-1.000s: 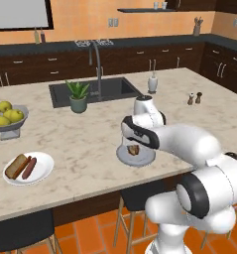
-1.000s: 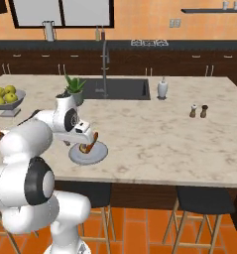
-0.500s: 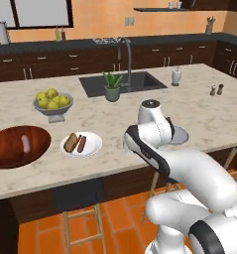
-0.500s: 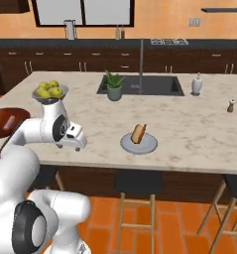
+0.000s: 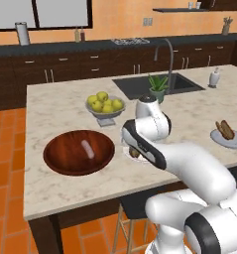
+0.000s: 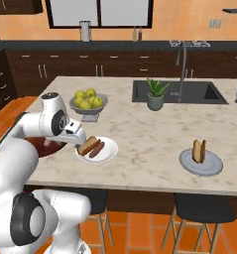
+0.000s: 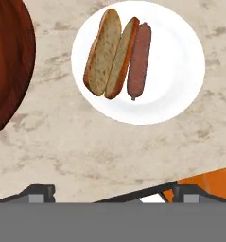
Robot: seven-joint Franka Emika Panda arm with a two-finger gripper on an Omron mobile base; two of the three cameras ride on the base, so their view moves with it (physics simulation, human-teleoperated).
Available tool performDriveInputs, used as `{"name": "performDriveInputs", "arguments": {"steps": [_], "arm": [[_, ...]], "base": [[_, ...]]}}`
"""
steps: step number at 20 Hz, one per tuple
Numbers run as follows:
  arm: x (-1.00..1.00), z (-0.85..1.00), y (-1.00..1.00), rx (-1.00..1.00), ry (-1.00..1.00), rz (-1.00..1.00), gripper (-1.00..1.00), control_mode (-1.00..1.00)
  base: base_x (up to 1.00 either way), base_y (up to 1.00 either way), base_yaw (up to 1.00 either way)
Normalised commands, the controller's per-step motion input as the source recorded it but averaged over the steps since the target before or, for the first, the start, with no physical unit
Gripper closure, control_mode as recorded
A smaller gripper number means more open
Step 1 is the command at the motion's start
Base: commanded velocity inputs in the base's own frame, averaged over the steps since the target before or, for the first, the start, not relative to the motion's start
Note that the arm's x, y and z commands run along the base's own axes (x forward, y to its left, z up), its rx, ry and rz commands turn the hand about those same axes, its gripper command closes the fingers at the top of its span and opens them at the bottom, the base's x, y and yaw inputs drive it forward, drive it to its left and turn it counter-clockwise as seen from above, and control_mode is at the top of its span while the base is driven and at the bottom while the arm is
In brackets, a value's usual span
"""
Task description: Place one bun and one sausage from the bowl on each plate.
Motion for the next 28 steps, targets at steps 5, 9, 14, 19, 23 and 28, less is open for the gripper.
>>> {"name": "performDriveInputs", "arguments": {"steps": [5, 9, 14, 19, 23, 28], "arm": [[0.45, 0.0, 0.6, 0.0, -0.07, 0.03, -1.0, -1.0], [0.79, -0.08, 1.0, 0.02, -0.01, 0.08, -1.0, -1.0], [0.73, -0.71, 1.0, 0.02, 0.0, 0.12, -1.0, -1.0], [0.75, -0.49, 0.62, 0.0, 0.01, 0.02, -1.0, -1.0], [0.35, -0.28, 0.06, -0.01, 0.12, 0.0, -1.0, -1.0], [0.49, -0.37, 0.11, 0.0, 0.08, 0.0, -1.0, -1.0]], "base": [[0.22, 0.4, 0.0], [0.0, 0.0, 0.0], [0.0, 0.0, 0.0], [0.0, 0.0, 0.0], [0.0, 0.0, 0.0], [0.0, 0.0, 0.0]]}}
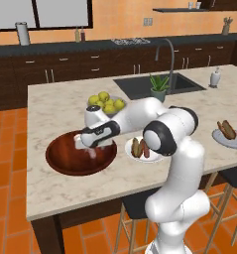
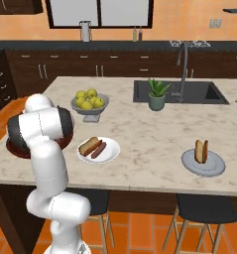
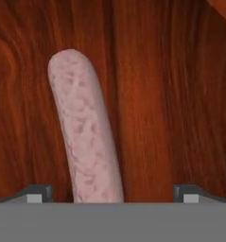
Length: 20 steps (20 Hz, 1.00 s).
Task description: Place one bun and one sausage from the bowl on each plate.
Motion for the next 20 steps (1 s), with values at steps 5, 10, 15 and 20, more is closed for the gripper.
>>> {"name": "performDriveInputs", "arguments": {"steps": [5, 10, 15, 20], "arm": [[0.23, -0.25, 0.16, -0.02, 0.15, 0.0, -1.0, -1.0], [0.03, -0.27, 0.02, -0.04, 0.07, 0.0, 1.0, -1.0], [-0.18, 0.0, 0.0, 0.0, 0.0, 0.0, 1.0, -1.0], [-1.0, 0.39, -0.6, 0.07, -0.02, -0.09, 1.0, -1.0]], "base": [[0.0, 0.0, 0.0], [0.0, 0.0, 0.0], [0.0, 0.0, 0.0], [0.0, 0.0, 0.0]]}}
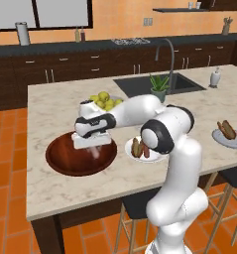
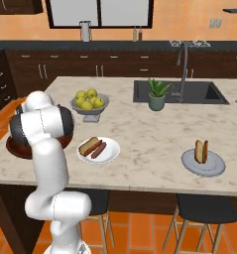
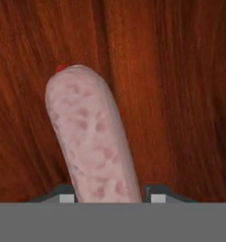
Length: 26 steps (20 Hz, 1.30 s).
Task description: Place one bun and one sausage from the bowl on each plate.
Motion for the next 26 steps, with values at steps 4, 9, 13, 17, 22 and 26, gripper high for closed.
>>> {"name": "performDriveInputs", "arguments": {"steps": [4, 9, 13, 17, 22, 26], "arm": [[-1.0, 0.98, -0.81, 0.08, -0.1, -0.1, 1.0, -1.0], [-0.83, 0.99, -0.92, 0.02, -0.21, -0.1, 1.0, -1.0], [-0.38, 0.39, -0.5, 0.0, -0.1, -0.06, 1.0, 1.0], [0.0, 0.0, 0.0, 0.0, 0.0, 0.0, 1.0, 1.0], [0.0, 0.0, 0.0, 0.0, 0.0, 0.0, 1.0, 1.0], [0.0, 0.0, 0.0, 0.0, 0.0, 0.0, 1.0, 1.0]], "base": [[0.0, 0.0, 0.0], [0.0, 0.0, 0.0], [-0.17, -0.5, -0.08], [0.0, -1.0, -0.17], [0.02, -1.0, -0.25], [0.0, -1.0, -0.34]]}}
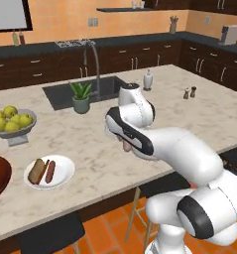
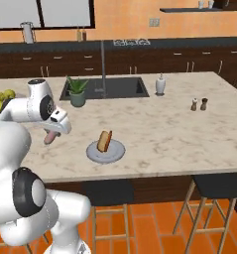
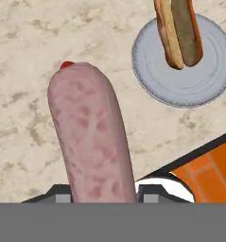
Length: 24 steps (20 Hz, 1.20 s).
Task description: Place one bun and one sausage from the bowl on each plate.
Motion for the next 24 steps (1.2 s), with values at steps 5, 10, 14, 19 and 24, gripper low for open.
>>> {"name": "performDriveInputs", "arguments": {"steps": [5, 10, 14, 19, 24], "arm": [[0.14, -0.01, -0.14, 0.02, 0.01, 0.0, 1.0, -1.0], [0.49, -0.36, -0.42, 0.04, 0.17, 0.03, 1.0, -1.0], [0.04, -0.71, 0.0, -0.06, 0.06, 0.0, 1.0, -1.0], [0.12, -0.48, -0.2, 0.0, 0.04, 0.0, 1.0, -1.0], [0.36, -0.43, -0.03, 0.0, 0.0, 0.0, 1.0, -1.0]], "base": [[0.33, -0.71, -0.19], [0.0, 0.0, 0.0], [0.0, 0.0, 0.0], [0.0, 0.0, 0.0], [0.0, 0.0, 0.0]]}}
